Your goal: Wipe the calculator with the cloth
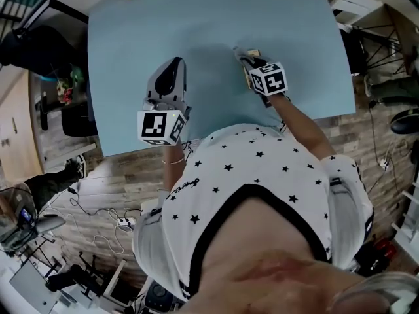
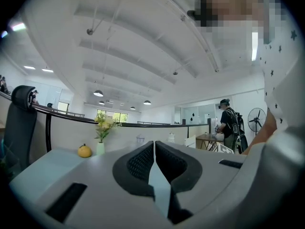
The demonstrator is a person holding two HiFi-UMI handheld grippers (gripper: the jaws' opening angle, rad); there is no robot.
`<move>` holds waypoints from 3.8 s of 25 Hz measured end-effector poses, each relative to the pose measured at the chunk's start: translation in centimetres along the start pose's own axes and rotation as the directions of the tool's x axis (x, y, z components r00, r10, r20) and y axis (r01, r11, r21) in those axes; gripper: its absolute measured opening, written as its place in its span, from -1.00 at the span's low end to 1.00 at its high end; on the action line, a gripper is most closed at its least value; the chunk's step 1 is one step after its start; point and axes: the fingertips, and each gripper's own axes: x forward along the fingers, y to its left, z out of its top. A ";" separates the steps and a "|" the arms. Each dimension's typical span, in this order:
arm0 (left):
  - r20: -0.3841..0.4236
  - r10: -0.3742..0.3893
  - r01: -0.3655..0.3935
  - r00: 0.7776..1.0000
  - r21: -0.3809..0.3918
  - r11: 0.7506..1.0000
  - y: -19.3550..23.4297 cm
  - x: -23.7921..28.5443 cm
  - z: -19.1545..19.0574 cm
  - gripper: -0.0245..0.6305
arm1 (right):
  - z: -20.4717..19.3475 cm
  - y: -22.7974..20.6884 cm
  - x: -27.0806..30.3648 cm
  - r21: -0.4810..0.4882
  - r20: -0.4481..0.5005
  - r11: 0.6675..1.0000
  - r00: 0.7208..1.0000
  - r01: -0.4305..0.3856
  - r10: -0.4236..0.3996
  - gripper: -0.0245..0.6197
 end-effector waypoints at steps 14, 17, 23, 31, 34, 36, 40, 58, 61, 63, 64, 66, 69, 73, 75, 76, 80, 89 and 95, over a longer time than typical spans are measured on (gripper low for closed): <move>-0.001 0.033 -0.033 0.999 -0.004 0.999 0.3 -0.4 -0.2 -0.82 | -0.2 -0.9 1.1 0.004 -0.021 1.000 1.000 -0.003 0.003 -0.79; -0.002 0.025 -0.025 1.000 -0.001 1.000 0.0 -0.4 -0.2 -0.82 | -0.4 -1.7 0.9 0.017 -0.018 1.000 1.000 0.016 -0.016 -0.79; -0.003 0.005 -0.005 1.000 0.002 1.000 -0.5 0.0 -0.1 -0.82 | -0.7 -3.8 0.1 0.063 -0.009 0.996 0.998 0.062 -0.061 -0.79; -0.011 -0.034 0.034 0.999 0.006 0.999 -1.4 0.8 -0.3 -0.82 | -1.4 -6.3 -1.1 0.146 0.009 0.982 0.992 0.122 -0.124 -0.79; -0.013 -0.045 0.045 0.999 0.011 0.999 -1.7 1.1 -0.4 -0.82 | -1.8 -7.2 -1.7 0.172 0.008 0.975 0.989 0.142 -0.146 -0.79; -0.013 -0.050 0.050 0.999 0.014 0.999 -1.8 1.2 -0.3 -0.82 | -2.3 -7.6 -1.9 0.187 0.006 0.971 0.988 0.149 -0.153 -0.79; -0.013 -0.054 0.054 0.998 0.017 0.998 -2.0 1.3 -0.3 -0.82 | -2.6 -8.0 -2.2 0.205 0.002 0.966 0.986 0.161 -0.165 -0.79; -0.015 -0.042 0.042 0.999 0.018 0.999 -2.1 0.7 -0.2 -0.82 | -1.7 2.2 -0.7 0.028 0.019 0.998 0.999 -0.051 0.051 -0.79; -0.016 -0.044 0.045 0.999 0.020 0.999 -2.2 0.7 -0.2 -0.82 | -1.9 2.0 -0.6 0.019 0.012 0.999 0.999 -0.044 0.044 -0.79; -0.017 -0.046 0.046 0.999 0.022 0.999 -2.3 0.8 -0.1 -0.82 | -1.8 1.7 -0.6 0.023 0.015 0.999 0.999 -0.038 0.037 -0.79; -0.016 -0.047 0.047 0.999 0.023 0.999 -2.4 0.8 0.0 -0.82 | -1.8 1.4 -0.7 0.027 0.017 0.999 0.999 -0.033 0.033 -0.79; -0.017 -0.050 0.050 0.999 0.025 0.998 -2.6 0.8 0.0 -0.82 | -1.9 0.9 -0.8 0.039 0.021 0.999 1.000 -0.021 0.021 -0.79; -0.019 -0.055 0.056 0.998 0.029 0.998 -2.7 0.8 -0.1 -0.82 | -2.1 -0.1 -1.1 0.065 0.027 0.998 1.000 -0.004 0.002 -0.79; -0.018 -0.064 0.064 0.998 0.032 0.997 -2.9 1.0 0.0 -0.82 | -2.2 -1.6 -1.6 0.096 0.034 0.995 0.999 0.029 -0.032 -0.79; -0.018 -0.069 0.069 0.997 0.033 0.997 -3.1 1.1 0.0 -0.82 | -2.4 -2.6 -1.9 0.116 0.038 0.992 0.998 0.048 -0.053 -0.79; -0.018 -0.071 0.072 0.997 0.033 0.997 -3.1 1.2 0.0 -0.82 | -2.4 -3.0 -2.1 0.124 0.039 0.991 0.997 0.058 -0.063 -0.79; -0.021 -0.083 0.084 0.996 0.029 0.996 -3.4 1.4 -0.2 -0.82 | -2.9 -4.5 -2.6 0.164 0.042 0.982 0.994 0.090 -0.098 -0.79; -0.024 -0.117 0.117 0.993 0.029 0.993 -4.2 1.8 -0.3 -0.82 | -5.1 -6.7 -3.9 0.246 0.017 0.957 0.987 0.154 -0.163 -0.79; -0.025 -0.121 0.122 0.992 0.030 0.992 -4.4 1.7 -0.4 -0.82 | -5.5 -6.9 -4.0 0.263 0.014 0.950 0.984 0.170 -0.179 -0.79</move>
